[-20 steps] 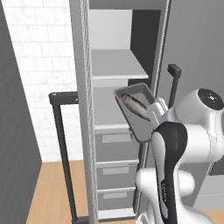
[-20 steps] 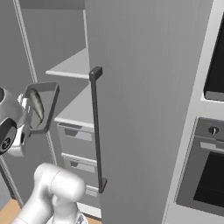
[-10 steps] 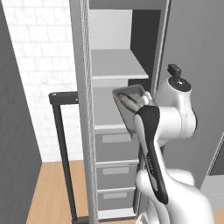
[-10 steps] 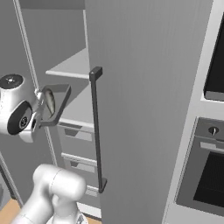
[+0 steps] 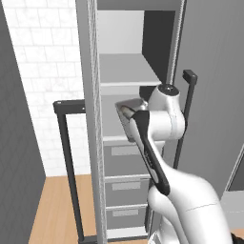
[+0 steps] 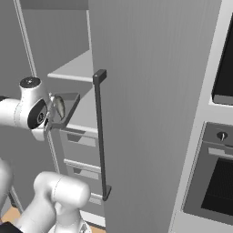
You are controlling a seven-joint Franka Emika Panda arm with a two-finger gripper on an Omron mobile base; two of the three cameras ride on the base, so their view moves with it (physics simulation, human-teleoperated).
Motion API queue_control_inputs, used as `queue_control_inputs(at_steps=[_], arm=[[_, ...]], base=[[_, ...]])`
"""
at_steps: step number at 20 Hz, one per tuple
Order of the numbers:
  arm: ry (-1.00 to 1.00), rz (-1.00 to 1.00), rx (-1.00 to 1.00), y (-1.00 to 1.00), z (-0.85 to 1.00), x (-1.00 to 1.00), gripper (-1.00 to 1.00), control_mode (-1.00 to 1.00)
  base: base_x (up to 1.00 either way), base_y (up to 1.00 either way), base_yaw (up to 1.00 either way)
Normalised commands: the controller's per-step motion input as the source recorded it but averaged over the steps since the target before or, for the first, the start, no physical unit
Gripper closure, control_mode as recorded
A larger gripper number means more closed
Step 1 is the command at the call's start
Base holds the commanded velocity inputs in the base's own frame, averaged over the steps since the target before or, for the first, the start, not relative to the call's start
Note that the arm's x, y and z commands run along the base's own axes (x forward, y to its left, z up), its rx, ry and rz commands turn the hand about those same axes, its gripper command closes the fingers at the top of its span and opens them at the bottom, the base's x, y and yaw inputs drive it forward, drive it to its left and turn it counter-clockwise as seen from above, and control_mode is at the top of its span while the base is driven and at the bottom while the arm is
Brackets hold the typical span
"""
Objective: Take the meat container that has the fish and place it on the second highest rack of the freezer. Then take the vegetable container that has the corn and cucumber and place it on the highest rack of the freezer.
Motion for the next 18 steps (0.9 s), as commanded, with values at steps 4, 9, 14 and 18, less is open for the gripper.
queue_control_inputs(at_steps=[4, 9, 14, 18], arm=[[0.0, -0.07, 0.01, 0.0, -0.58, 0.41, 1.0, -1.0], [0.0, 0.0, 0.04, 0.0, -0.27, 0.55, 1.0, -1.0], [0.0, 0.01, 0.0, 0.0, -0.04, 0.57, 1.0, -1.0], [0.0, 0.0, 0.0, 0.0, -0.03, 0.56, 1.0, -1.0]], base=[[0.0, 0.0, 0.0], [0.0, 0.0, 0.0], [0.0, 0.0, 0.0], [0.0, 0.0, 0.0]])
